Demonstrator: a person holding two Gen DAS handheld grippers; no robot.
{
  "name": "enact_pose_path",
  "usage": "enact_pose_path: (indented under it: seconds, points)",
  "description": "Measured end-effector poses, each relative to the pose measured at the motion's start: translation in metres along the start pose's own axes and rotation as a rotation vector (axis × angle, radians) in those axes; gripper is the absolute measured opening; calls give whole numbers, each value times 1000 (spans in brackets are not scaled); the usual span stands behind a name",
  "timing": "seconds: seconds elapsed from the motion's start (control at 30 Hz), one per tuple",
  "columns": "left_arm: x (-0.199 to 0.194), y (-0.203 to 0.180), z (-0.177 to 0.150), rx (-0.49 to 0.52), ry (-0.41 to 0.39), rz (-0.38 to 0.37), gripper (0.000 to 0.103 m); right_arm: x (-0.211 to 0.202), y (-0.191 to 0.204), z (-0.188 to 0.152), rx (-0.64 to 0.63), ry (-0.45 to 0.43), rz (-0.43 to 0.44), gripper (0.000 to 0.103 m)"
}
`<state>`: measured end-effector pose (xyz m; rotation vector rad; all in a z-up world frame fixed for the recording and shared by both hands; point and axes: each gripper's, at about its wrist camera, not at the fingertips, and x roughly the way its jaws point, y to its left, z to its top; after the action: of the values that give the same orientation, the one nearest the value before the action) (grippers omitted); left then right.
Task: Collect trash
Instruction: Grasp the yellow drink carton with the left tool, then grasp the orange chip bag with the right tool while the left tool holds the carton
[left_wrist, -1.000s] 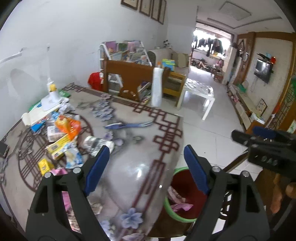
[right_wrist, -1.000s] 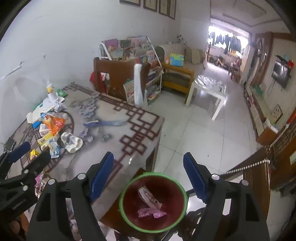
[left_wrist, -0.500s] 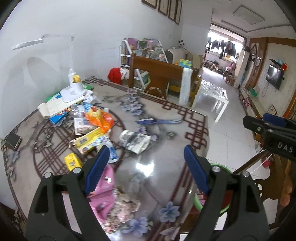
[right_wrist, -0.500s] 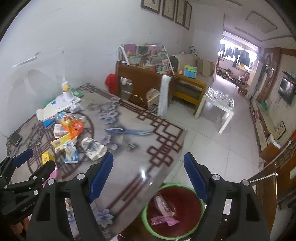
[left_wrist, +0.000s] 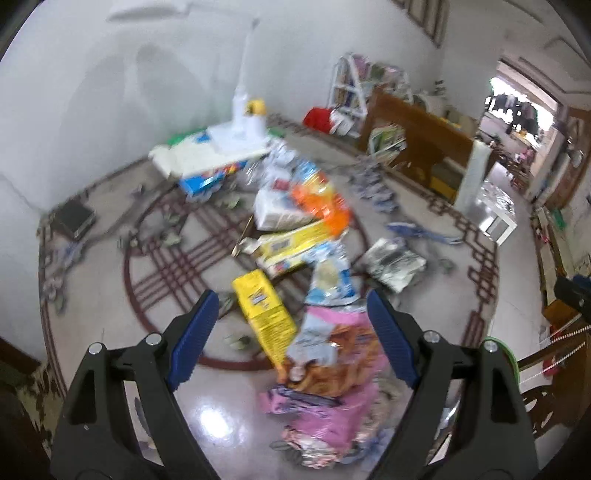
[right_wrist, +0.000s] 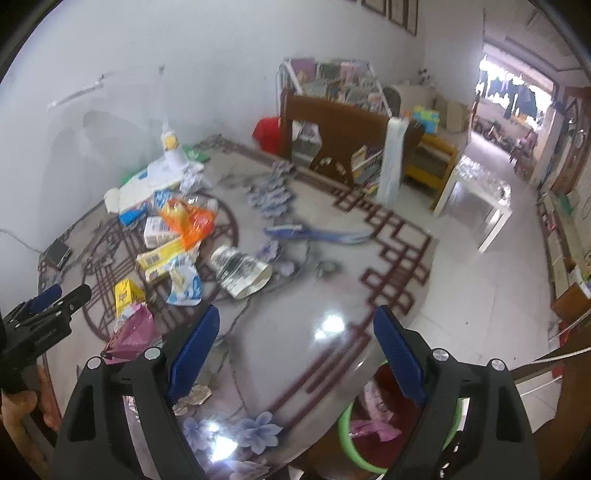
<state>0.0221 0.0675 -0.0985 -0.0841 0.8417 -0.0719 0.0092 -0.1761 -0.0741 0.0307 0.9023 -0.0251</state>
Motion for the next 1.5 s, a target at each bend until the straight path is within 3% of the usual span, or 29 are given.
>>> enact_pose_path:
  seconds: [0.23,0.43,0.5,0.67,0.77,1.07,1.2,1.4,1.47,1.5]
  points:
    - [53,29,-14,-107,129,21,80,37,18,1,-49,85,50,83]
    - [99,44,-3,-177,203,-2,79,60,24,5,-68,127,77,83]
    - [115,43,-5,-187,244,-11,73,69,25,8,-67,140,87,83]
    - [140,46,-15,-246,332,-60,43,94,31,15,-87,171,115,83]
    - [137,46,-16,-251,323,-70,35,111,39,21,-115,188,146,83]
    - [83,42,4,-206,156,-24,35,170,90,98,-202,45,281,83]
    - [69,38,16,-187,108,-18,35,207,125,128,-257,42,320,83]
    - [66,41,24,-191,80,-2,35,243,163,131,-379,64,333,83]
    - [69,44,25,-201,80,-6,35,253,170,128,-410,81,323,76]
    - [69,45,25,-205,78,-7,35,258,172,127,-422,99,319,55]
